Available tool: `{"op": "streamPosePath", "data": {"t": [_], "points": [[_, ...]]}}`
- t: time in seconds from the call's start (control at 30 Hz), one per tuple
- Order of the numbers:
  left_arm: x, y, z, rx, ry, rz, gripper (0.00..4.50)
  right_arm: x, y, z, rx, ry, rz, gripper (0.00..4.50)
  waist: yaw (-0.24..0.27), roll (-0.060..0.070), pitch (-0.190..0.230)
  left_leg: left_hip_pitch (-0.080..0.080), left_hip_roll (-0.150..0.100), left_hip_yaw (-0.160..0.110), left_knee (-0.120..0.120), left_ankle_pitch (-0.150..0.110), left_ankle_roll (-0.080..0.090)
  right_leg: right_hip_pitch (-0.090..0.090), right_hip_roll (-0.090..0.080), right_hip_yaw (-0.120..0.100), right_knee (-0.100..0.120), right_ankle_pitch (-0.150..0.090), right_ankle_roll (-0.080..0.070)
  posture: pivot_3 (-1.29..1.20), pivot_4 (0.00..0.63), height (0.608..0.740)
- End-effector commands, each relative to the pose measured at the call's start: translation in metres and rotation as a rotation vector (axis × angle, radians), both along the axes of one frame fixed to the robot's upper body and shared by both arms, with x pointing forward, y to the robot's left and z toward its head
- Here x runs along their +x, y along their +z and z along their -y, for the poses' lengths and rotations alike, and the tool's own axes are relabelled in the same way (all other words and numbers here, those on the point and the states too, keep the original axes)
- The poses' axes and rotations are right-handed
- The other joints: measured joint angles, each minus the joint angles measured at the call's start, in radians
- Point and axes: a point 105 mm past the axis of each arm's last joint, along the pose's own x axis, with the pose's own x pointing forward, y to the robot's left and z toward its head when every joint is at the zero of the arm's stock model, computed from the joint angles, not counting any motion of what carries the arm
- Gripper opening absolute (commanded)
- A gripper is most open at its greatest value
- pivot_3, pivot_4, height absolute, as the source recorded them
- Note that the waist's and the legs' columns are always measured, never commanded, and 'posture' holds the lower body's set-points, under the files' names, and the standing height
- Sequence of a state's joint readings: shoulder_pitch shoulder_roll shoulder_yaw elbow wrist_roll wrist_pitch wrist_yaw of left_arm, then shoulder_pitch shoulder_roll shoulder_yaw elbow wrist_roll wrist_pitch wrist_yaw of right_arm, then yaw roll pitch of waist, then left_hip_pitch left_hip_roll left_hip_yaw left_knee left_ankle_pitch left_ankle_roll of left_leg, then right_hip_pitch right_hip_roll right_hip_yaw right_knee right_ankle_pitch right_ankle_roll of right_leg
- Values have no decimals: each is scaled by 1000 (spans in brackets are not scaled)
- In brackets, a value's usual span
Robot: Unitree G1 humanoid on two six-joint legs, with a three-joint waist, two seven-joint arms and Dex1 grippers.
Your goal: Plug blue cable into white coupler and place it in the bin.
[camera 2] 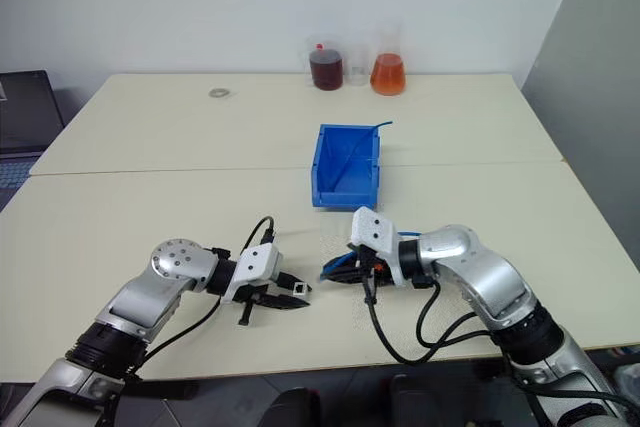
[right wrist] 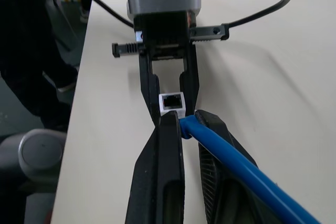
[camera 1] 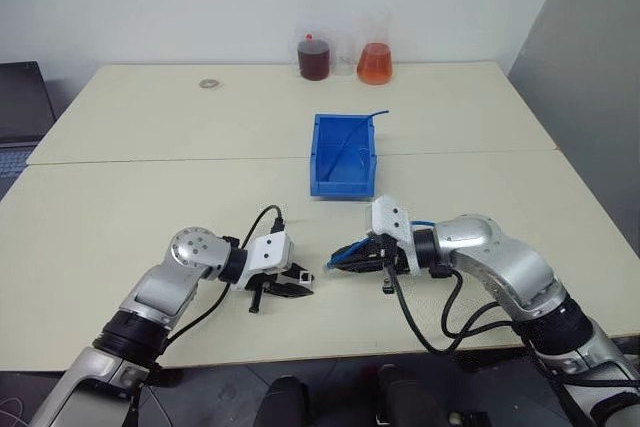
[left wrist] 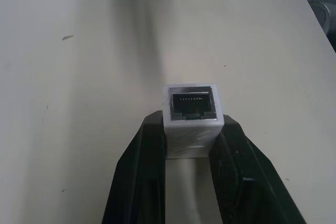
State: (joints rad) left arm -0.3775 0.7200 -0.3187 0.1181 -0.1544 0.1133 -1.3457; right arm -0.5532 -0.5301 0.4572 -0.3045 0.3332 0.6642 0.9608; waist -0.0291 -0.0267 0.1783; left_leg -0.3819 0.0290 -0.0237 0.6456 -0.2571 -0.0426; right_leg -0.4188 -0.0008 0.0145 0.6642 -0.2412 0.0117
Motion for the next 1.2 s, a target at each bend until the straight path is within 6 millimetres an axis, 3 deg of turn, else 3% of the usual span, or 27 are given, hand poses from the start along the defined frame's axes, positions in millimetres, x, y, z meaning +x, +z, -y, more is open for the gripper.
{"op": "streamPosePath", "data": {"t": [0.03, 0.47, 0.77, 1.2], "points": [[-18, -29, -8, 90, -13, -140, 803, -1, 10, -10, -5, 36, 58, 111, 0, 0, 0, 0, 0, 0, 0, 0, 0, 0, 0, 0, 0, 0, 0, 0, 150, 740], [-24, -34, -6, 97, -15, -162, 802, 3, 3, -25, -68, -1, 55, 111, 0, 0, -3, 0, 0, 0, 0, 0, 0, 0, 0, 0, 0, 0, 0, 0, 150, 740], [-22, -33, -7, 100, -16, -165, 802, -5, -2, -38, -85, 18, 50, 110, -1, 0, -6, 0, 0, 0, 0, 0, 0, 0, 0, 0, 0, 0, 0, 0, 150, 740], [-19, -32, -5, 93, 4, -167, 802, -10, -13, -37, -148, 33, 45, 110, -2, 1, -13, 1, 0, 0, 0, 0, 0, 0, 0, 0, 0, 0, -1, 0, 150, 740]]}}
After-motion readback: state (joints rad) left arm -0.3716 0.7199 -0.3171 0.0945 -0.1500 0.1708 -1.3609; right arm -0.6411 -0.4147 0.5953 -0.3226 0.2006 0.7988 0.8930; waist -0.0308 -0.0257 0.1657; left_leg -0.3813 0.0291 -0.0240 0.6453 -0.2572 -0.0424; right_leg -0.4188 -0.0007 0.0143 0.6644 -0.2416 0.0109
